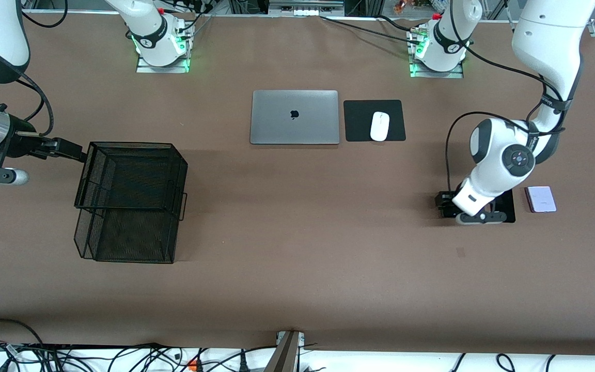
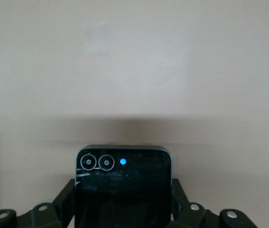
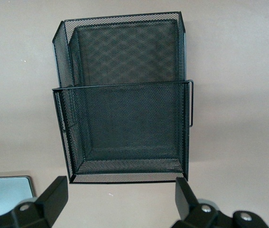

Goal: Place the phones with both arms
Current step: 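Carry the flip phone to the table middle and open the left gripper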

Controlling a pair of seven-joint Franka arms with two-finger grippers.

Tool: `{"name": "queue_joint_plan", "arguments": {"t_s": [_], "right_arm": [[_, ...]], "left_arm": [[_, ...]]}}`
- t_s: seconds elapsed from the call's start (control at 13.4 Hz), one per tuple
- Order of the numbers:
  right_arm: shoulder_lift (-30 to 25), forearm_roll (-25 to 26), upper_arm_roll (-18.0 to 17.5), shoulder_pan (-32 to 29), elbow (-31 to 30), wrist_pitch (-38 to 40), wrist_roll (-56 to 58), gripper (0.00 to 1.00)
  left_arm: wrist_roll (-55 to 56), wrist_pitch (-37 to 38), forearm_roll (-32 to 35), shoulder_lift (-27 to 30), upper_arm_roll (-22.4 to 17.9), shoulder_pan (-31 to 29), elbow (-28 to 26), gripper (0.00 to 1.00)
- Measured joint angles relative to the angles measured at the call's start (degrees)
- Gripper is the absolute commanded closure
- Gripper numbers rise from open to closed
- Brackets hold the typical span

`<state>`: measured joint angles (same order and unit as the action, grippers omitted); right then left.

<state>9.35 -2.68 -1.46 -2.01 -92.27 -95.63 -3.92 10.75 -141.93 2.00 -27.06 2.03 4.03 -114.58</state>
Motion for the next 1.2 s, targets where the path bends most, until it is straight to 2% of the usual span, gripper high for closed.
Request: {"name": "queue_joint_plan", "arguments": {"t_s": [0.22,0.37,0.52,0.67,0.97,1.2], "right_arm": [[0.0,0.0,0.0,0.0,0.0,0.0,0.0,0.0],[0.0,0.0,0.01,0.0,0.0,0.0,0.0,0.0],[0.0,0.0,0.03,-0.01,0.01,0.0,0.0,0.0],[-0.04,0.02,0.74,-0.02,0.03,0.0,0.0,0.0],[-0.17,0.02,4.04,-0.14,0.07,0.01,0.23,0.0],[-0.34,0.02,4.75,-0.14,0.45,0.0,0.23,0.0]], "left_arm": [[9.91,3.77,0.0,-1.26,0.32,7.11,5.39,0.99],[17.45,5.16,0.0,-4.58,0.41,12.88,9.47,0.99],[23.34,7.95,0.0,-9.18,0.42,18.25,15.96,0.99],[26.63,9.23,0.0,-13.12,0.42,22.59,21.69,0.99],[32.01,9.42,-0.01,-17.34,0.43,29.78,29.17,0.99],[35.64,9.35,-0.01,-21.62,0.36,33.99,36.31,0.99]]}}
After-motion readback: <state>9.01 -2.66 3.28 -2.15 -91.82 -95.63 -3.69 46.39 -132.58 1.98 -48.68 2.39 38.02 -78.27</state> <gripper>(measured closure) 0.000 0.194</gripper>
